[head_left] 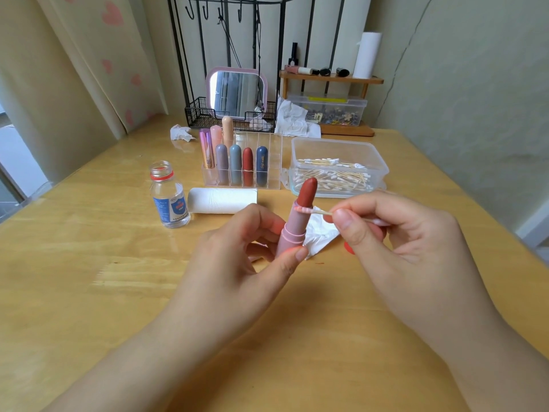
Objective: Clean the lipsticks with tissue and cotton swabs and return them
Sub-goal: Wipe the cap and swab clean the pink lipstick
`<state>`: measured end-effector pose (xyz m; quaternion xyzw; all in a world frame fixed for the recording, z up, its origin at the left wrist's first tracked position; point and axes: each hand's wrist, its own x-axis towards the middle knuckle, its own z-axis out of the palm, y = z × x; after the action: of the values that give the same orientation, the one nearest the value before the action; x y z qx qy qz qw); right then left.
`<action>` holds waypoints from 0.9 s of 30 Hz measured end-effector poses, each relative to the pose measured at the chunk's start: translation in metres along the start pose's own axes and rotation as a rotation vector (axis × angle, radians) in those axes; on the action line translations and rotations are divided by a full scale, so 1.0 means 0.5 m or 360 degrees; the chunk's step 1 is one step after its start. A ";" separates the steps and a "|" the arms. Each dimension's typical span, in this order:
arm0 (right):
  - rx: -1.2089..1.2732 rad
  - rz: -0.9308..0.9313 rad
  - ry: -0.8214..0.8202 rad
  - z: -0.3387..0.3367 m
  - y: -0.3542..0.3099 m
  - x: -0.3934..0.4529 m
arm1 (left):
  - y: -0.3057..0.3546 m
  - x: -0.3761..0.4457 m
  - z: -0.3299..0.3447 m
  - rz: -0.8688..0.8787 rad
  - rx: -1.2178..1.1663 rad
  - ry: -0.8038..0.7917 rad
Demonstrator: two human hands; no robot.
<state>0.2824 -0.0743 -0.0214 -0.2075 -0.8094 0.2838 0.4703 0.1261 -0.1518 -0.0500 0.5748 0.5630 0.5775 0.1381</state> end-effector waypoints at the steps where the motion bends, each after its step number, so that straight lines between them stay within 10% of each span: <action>1: 0.0014 0.0008 -0.0001 0.000 0.001 0.000 | 0.000 -0.001 0.000 -0.0006 -0.0010 -0.0007; 27: 0.0410 0.0174 -0.0168 -0.015 0.029 0.012 | 0.000 -0.007 0.008 -0.0039 -0.0044 -0.0068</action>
<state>0.2874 -0.0580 -0.0239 -0.1741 -0.7774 0.4209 0.4338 0.1305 -0.1525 -0.0531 0.5781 0.5589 0.5712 0.1652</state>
